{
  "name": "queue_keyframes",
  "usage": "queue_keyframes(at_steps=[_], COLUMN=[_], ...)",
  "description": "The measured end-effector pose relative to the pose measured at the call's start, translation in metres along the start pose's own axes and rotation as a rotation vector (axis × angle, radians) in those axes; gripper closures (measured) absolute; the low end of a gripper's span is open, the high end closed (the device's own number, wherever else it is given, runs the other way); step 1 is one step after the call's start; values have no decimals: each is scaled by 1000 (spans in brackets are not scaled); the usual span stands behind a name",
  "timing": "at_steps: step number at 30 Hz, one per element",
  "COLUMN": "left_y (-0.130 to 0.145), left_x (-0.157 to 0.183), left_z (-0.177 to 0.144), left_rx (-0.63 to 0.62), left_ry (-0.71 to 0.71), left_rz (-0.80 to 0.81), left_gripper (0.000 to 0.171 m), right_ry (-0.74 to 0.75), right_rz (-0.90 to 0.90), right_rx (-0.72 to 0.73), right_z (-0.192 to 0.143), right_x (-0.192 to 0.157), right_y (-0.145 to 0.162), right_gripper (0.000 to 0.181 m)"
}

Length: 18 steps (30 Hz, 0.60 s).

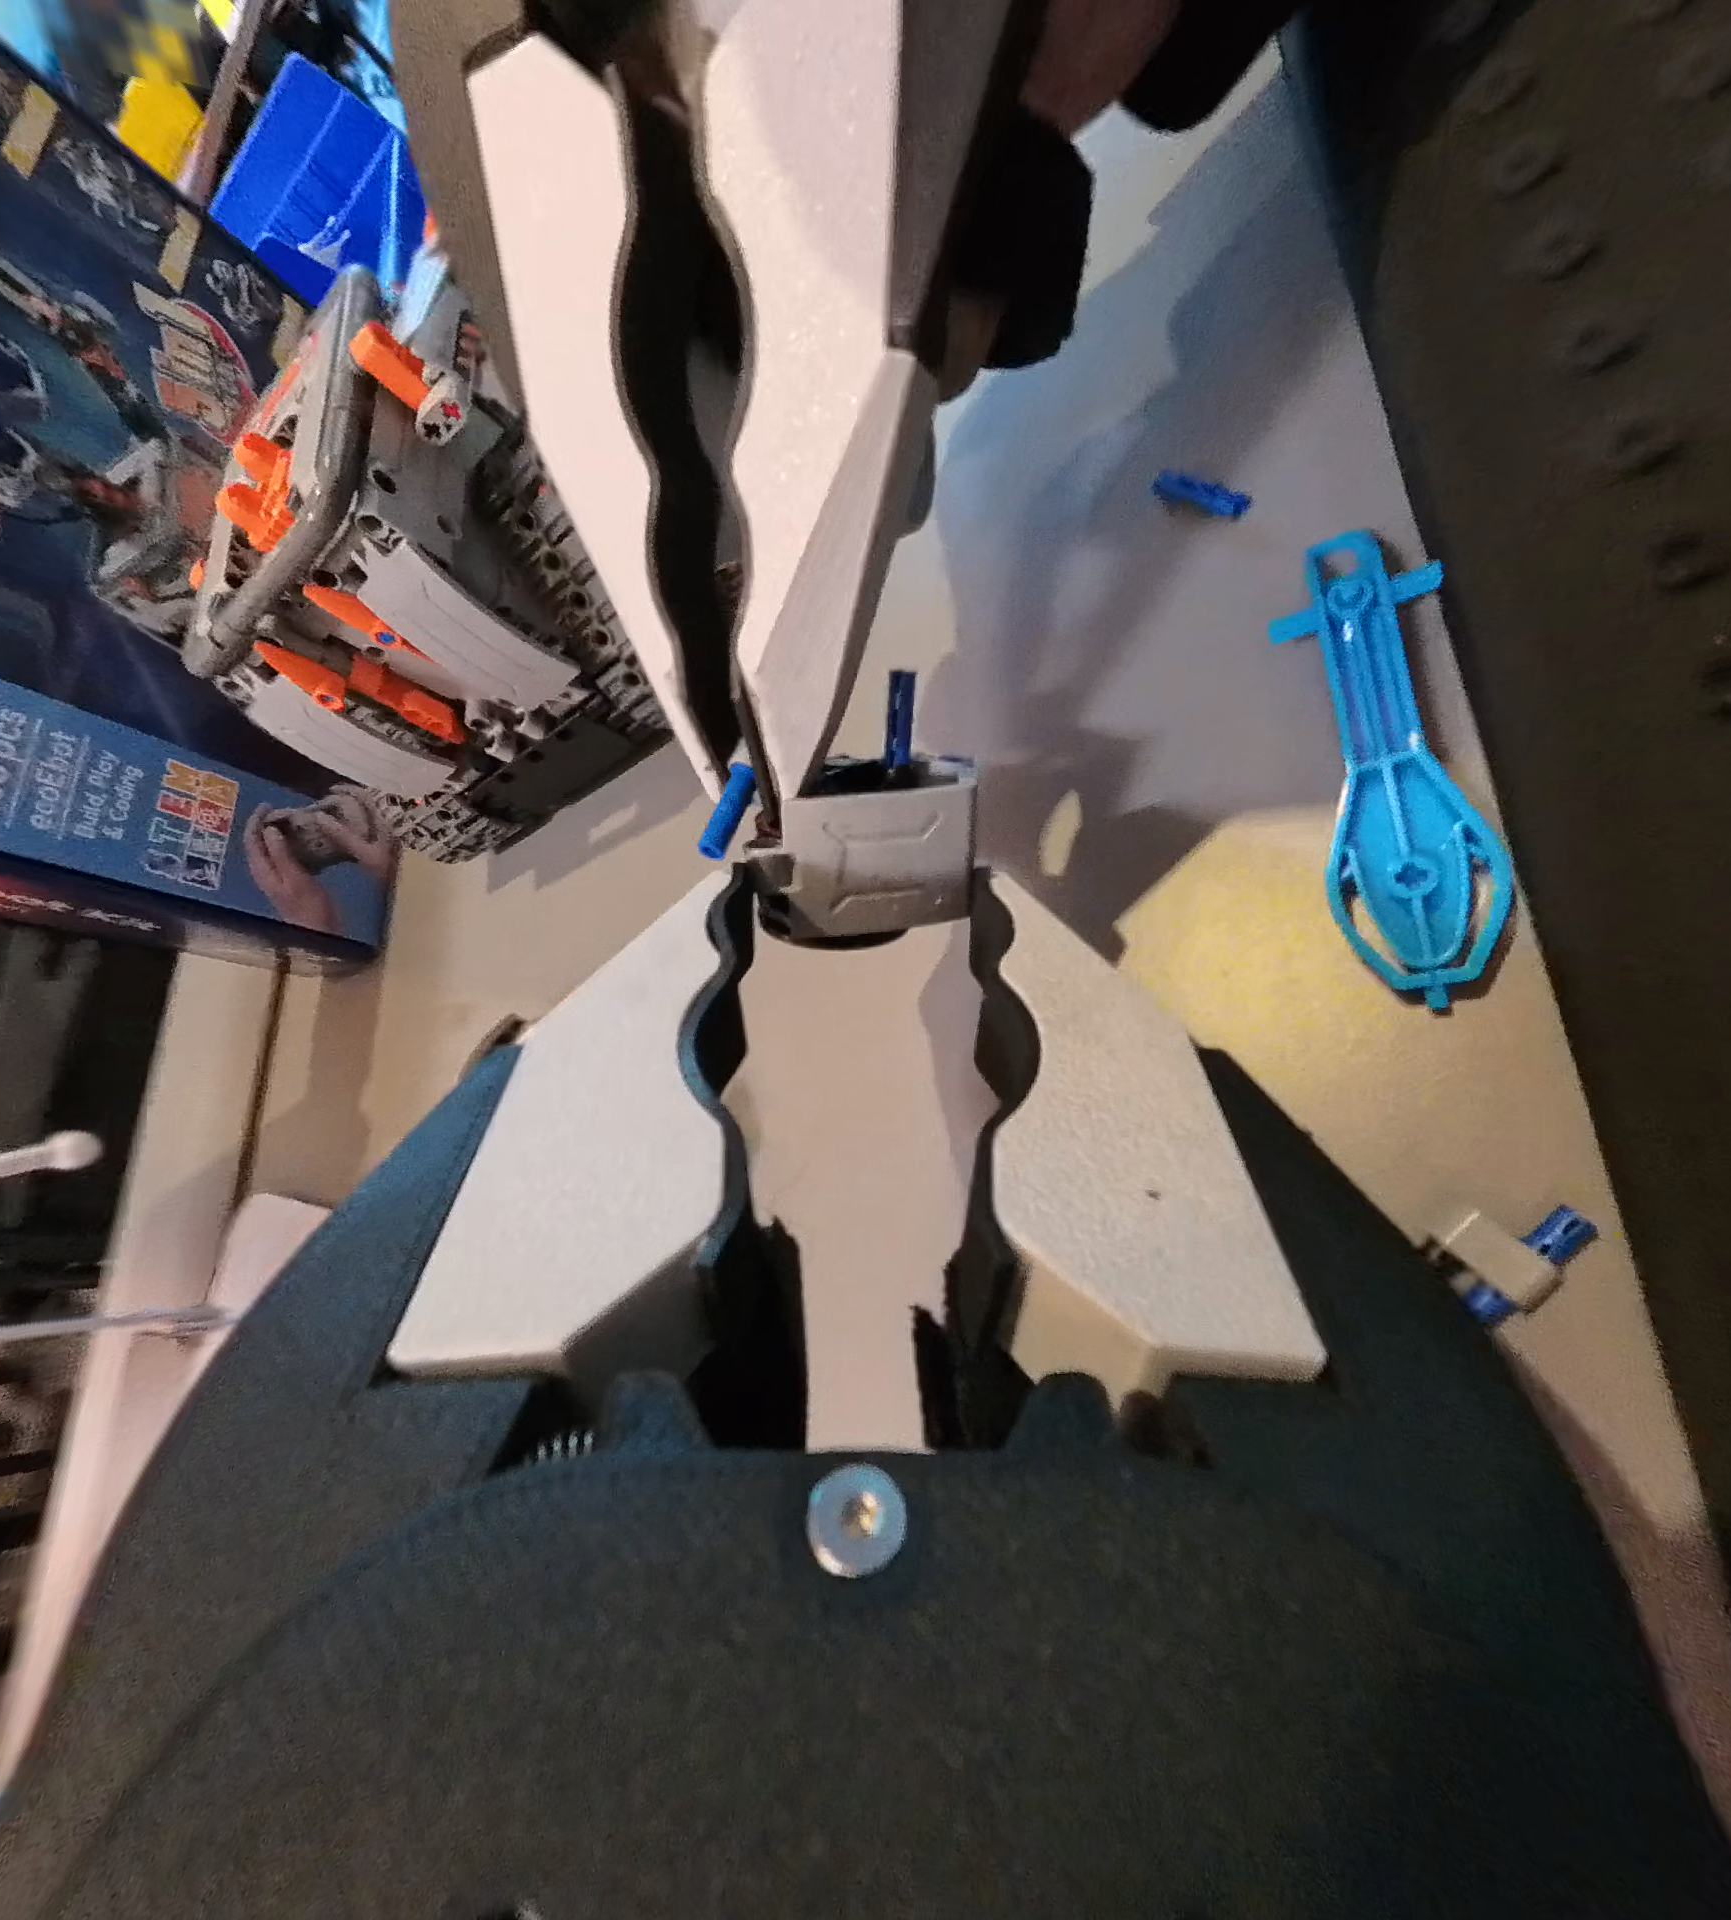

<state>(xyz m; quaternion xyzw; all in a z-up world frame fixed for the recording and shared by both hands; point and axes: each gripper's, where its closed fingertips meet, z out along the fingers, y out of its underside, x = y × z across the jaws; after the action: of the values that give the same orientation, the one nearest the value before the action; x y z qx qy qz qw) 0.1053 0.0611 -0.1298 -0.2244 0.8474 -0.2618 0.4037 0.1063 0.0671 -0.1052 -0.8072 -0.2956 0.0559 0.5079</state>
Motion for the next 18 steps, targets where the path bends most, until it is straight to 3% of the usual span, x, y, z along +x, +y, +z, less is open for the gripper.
queue_keyframes(at_steps=[6,7,9,13,15,18], left_y=[4,4,5,-7,-9,-10], left_x=[-11,-12,-12,-26,-30,-31], left_z=[-2,-1,1,-4,-4,0], left_rx=[-31,-36,-37,77,125,145], left_ry=[-74,-72,-47,-1,21,26], left_rz=[0,-35,-121,-403,-508,-539], left_gripper=[131,123,113,106,108,122], right_ry=[10,45,132,267,325,364], right_rz=[255,257,213,75,8,-56], right_rx=[49,52,72,117,131,152], right_z=[5,5,1,-7,-9,-10], right_x=[16,21,31,38,38,33], right_y=[3,4,0,-13,-21,-30], right_gripper=[177,177,177,177,177,177])
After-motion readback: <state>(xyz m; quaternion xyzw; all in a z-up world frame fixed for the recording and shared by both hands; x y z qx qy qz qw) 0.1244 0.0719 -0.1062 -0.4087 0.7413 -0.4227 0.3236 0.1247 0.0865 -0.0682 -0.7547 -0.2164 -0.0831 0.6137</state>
